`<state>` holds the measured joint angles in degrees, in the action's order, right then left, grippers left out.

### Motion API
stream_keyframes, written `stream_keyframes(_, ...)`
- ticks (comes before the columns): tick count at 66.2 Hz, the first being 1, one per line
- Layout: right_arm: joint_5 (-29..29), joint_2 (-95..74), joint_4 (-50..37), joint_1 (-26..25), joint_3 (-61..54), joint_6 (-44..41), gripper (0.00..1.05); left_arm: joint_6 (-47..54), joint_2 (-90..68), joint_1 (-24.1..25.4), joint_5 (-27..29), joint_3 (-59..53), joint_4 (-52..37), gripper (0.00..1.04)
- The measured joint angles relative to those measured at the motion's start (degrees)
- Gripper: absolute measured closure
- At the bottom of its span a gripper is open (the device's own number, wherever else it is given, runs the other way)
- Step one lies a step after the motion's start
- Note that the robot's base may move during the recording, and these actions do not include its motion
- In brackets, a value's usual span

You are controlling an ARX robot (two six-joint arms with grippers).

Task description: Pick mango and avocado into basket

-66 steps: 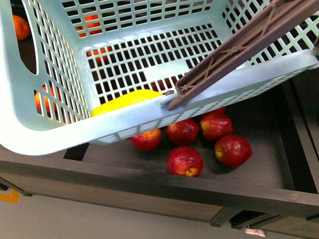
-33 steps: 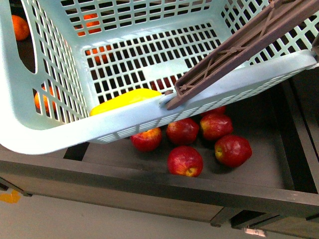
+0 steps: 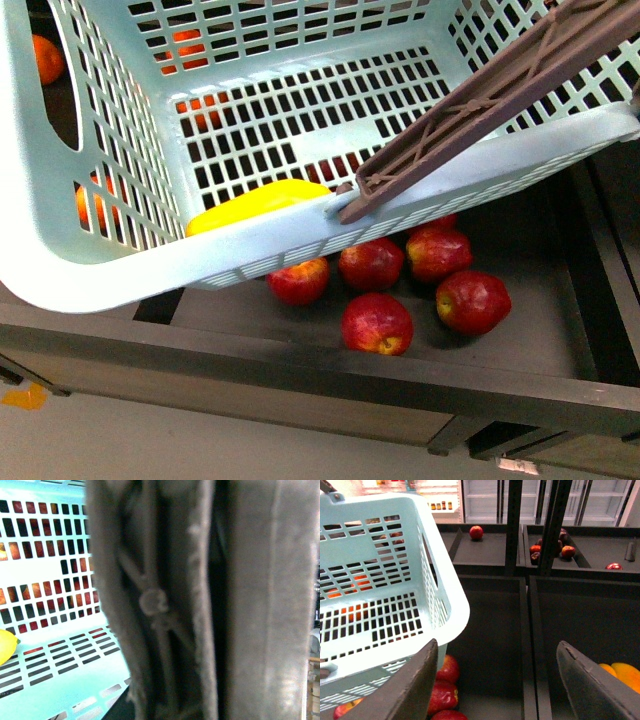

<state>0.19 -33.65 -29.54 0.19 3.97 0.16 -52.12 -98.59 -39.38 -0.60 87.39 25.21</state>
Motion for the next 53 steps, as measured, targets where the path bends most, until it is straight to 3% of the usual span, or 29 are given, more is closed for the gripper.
stream_keyframes(7, 0.04, 0.0, 0.02, -0.11, 0.0, 0.02, 0.07, 0.2, 0.0, -0.57, -0.44, 0.0, 0.0, 0.91)
stream_keyframes(53, -0.15, 0.2, 0.04, -0.13, -0.33, 0.0, 0.09, 0.17, 0.0, 0.04, -0.07, 0.0, 0.02, 0.91)
